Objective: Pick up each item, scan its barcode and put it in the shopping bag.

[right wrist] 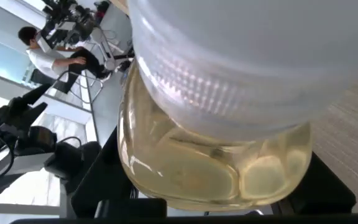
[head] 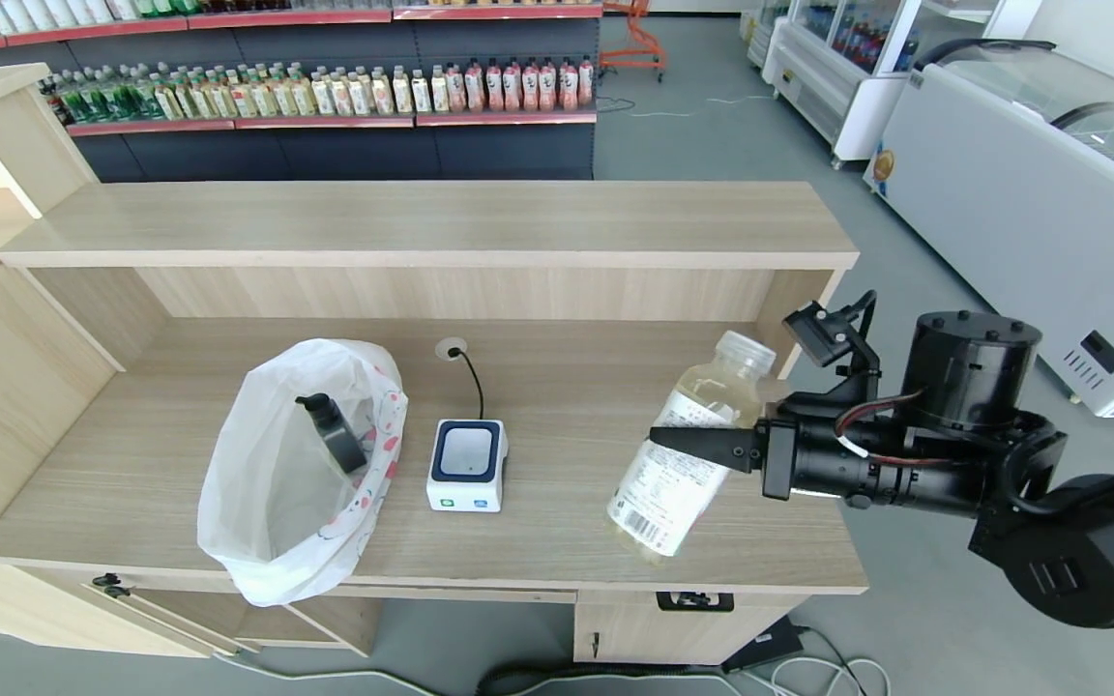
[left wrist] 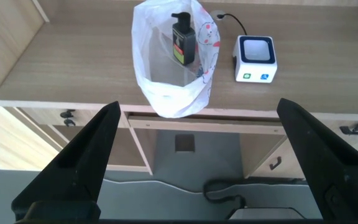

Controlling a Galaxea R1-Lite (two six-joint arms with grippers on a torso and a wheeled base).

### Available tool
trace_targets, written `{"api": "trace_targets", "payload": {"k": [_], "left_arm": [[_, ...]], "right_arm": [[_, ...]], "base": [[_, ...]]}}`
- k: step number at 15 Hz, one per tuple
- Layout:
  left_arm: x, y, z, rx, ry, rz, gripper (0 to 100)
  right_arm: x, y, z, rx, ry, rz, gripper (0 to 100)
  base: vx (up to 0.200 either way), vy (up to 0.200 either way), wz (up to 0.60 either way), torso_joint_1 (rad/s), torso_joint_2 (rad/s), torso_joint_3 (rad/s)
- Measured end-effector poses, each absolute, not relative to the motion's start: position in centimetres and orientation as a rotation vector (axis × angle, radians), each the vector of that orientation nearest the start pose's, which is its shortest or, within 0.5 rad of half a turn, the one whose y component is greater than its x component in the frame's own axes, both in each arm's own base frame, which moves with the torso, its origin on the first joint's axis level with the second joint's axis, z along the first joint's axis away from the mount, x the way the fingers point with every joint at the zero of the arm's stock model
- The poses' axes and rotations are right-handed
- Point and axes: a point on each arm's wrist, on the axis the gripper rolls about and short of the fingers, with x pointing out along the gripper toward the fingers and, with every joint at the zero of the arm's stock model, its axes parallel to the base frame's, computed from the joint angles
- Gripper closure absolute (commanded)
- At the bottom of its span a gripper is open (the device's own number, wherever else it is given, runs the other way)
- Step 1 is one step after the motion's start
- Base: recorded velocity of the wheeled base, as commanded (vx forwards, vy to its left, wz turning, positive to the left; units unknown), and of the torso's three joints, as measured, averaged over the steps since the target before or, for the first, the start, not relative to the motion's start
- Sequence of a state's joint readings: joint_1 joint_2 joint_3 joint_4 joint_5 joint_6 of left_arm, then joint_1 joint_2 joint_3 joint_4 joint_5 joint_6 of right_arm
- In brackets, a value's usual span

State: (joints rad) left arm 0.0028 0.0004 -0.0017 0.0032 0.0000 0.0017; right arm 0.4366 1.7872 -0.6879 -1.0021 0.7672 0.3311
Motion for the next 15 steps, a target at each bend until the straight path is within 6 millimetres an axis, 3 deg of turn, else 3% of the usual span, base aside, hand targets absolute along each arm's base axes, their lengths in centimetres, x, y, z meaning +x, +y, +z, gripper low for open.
{"api": "trace_targets", "payload": {"k": [7,15], "left_arm": [[-2.3,0.0,7.6,0.002,0.002,0.003,0],[-2.3,0.0,7.6,0.002,0.002,0.003,0]], "right_arm": [[25.9,14.3,16.6,0.298,0.330,1.385,100],[25.8,14.9,16.1,0.294,0.348,1.418,100]], "base": [[0.000,0.000,0.00,0.000,0.00,0.000],[0.000,0.000,0.00,0.000,0.00,0.000]]}}
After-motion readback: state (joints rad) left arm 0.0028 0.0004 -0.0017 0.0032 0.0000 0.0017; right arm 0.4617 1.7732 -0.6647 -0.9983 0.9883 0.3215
